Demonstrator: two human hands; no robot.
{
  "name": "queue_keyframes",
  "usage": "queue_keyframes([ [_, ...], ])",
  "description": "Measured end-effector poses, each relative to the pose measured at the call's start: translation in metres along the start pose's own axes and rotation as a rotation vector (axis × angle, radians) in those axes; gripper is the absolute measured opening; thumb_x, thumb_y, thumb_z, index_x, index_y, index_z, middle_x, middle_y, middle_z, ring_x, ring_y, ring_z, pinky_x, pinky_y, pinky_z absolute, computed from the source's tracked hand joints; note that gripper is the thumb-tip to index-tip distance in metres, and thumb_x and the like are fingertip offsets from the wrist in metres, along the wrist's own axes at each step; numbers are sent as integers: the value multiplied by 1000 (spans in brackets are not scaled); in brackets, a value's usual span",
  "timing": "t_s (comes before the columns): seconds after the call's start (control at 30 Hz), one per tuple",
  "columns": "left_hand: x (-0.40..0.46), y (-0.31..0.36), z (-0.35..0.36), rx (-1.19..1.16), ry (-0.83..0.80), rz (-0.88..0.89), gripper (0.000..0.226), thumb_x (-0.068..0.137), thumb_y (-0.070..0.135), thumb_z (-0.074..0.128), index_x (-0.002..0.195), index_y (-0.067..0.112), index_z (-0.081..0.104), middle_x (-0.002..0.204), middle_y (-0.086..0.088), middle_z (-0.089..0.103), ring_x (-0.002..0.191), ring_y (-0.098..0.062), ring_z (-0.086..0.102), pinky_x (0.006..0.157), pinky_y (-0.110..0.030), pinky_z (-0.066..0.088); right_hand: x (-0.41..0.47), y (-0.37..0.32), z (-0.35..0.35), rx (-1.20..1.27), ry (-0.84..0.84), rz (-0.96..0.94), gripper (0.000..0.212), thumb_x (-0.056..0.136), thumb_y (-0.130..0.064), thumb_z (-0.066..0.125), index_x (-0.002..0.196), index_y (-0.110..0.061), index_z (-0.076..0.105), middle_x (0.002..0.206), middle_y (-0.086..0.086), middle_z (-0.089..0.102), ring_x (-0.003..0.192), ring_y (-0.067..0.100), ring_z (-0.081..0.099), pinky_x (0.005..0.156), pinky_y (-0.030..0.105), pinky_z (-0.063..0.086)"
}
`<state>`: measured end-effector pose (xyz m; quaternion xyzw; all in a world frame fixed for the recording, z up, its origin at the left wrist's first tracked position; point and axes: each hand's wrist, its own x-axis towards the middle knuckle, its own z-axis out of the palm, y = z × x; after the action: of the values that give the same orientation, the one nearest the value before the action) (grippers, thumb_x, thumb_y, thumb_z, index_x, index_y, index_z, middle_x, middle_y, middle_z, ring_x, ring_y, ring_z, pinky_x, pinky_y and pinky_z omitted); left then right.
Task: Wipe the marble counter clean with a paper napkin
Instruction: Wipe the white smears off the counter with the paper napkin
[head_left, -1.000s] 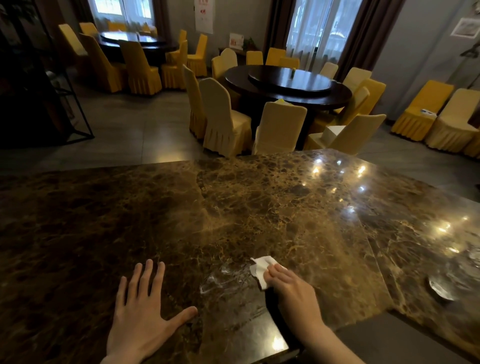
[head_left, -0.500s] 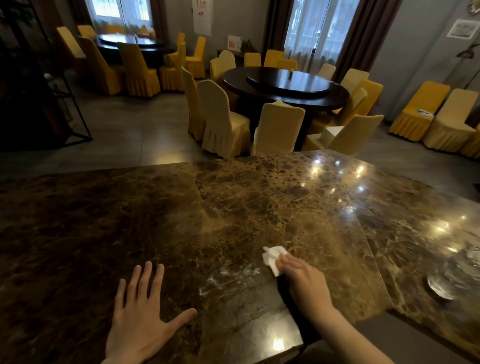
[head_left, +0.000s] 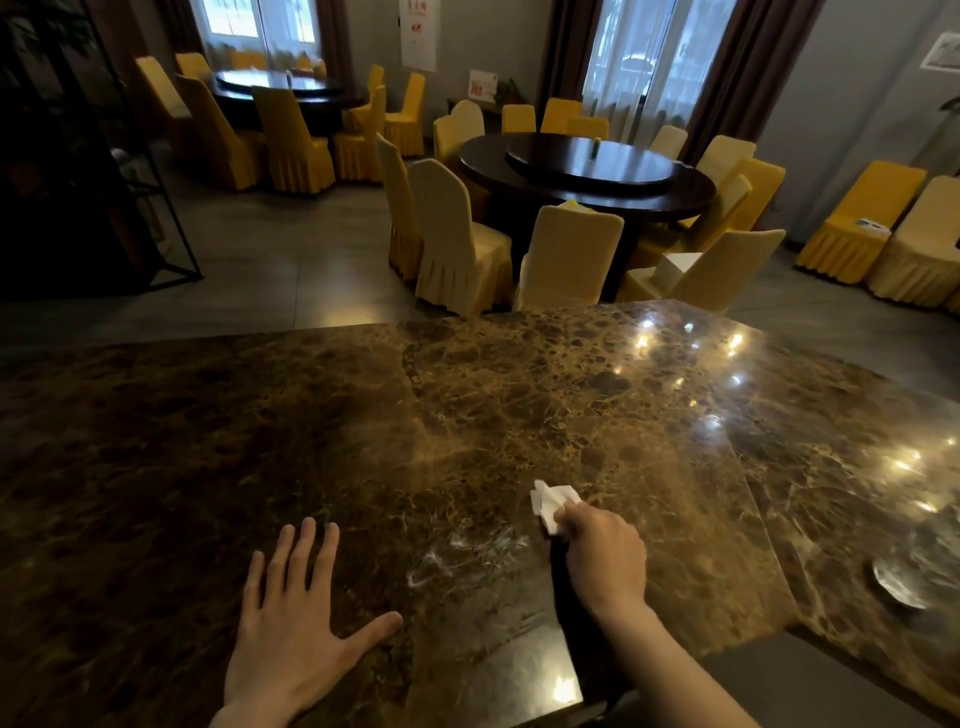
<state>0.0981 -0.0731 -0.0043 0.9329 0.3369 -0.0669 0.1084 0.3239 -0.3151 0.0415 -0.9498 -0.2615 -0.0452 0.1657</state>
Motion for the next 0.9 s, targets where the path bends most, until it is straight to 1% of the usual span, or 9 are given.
queue_keyframes([
  [0.07,0,0,1,2,4,0,138,51,116,-1,154,29,-35,167,2,-37,154,-20,-36,132,-53,-13,0,-20,2,-27,-24,-17,21,84,-6,65,87,-24,76,90,-4,72,83,20,68,61,33,49],
  [0.17,1,-2,3,-6,21,0,138,52,116,0,155,30,-31,168,3,-33,154,-19,-34,132,-53,-13,-34,-32,14,97,-56,-186,17,73,-11,82,76,-25,73,84,-10,72,80,11,69,56,26,52],
  [0.3,-2,-1,5,3,13,-2,136,53,116,1,155,31,-32,168,2,-35,154,-19,-36,131,-52,-15,-60,-12,14,64,-50,-384,30,61,-16,94,80,-30,77,95,-16,77,99,7,72,65,21,59],
  [0.43,0,-1,1,20,5,-9,136,52,115,-3,153,31,-36,167,2,-38,153,-20,-38,131,-52,-15,-9,-18,9,4,-41,-220,13,86,-11,70,89,-23,75,99,-4,75,91,21,71,67,38,59],
  [0.53,0,0,1,25,-3,3,136,51,115,-5,152,30,-39,166,1,-40,152,-20,-39,131,-52,-15,8,-29,17,-54,-34,-182,17,94,-13,57,95,-24,70,101,-6,67,95,18,65,69,34,50],
  [0.63,2,-1,2,13,3,0,136,52,115,-3,152,31,-37,167,2,-38,153,-20,-37,131,-53,-14,-29,-32,32,14,-33,-280,9,91,-20,63,90,-27,68,99,-10,67,101,11,63,70,27,53],
  [0.77,3,-2,3,0,-1,3,135,53,116,1,153,32,-35,167,3,-37,153,-20,-37,131,-53,-15,-63,-11,35,75,14,-507,16,84,-27,65,96,-29,76,111,-15,75,112,6,67,89,23,56],
  [0.83,2,-2,2,8,7,8,135,54,116,1,153,32,-35,167,3,-37,153,-20,-37,131,-53,-15,-42,-5,23,48,8,-428,14,81,-24,69,92,-29,76,109,-16,76,108,5,69,84,24,58],
  [0.9,1,-1,2,14,4,3,135,53,116,0,152,32,-36,166,3,-37,154,-20,-36,131,-53,-14,-12,-7,13,-14,-5,-260,13,79,-15,72,86,-25,75,103,-10,76,100,14,71,69,29,58],
])
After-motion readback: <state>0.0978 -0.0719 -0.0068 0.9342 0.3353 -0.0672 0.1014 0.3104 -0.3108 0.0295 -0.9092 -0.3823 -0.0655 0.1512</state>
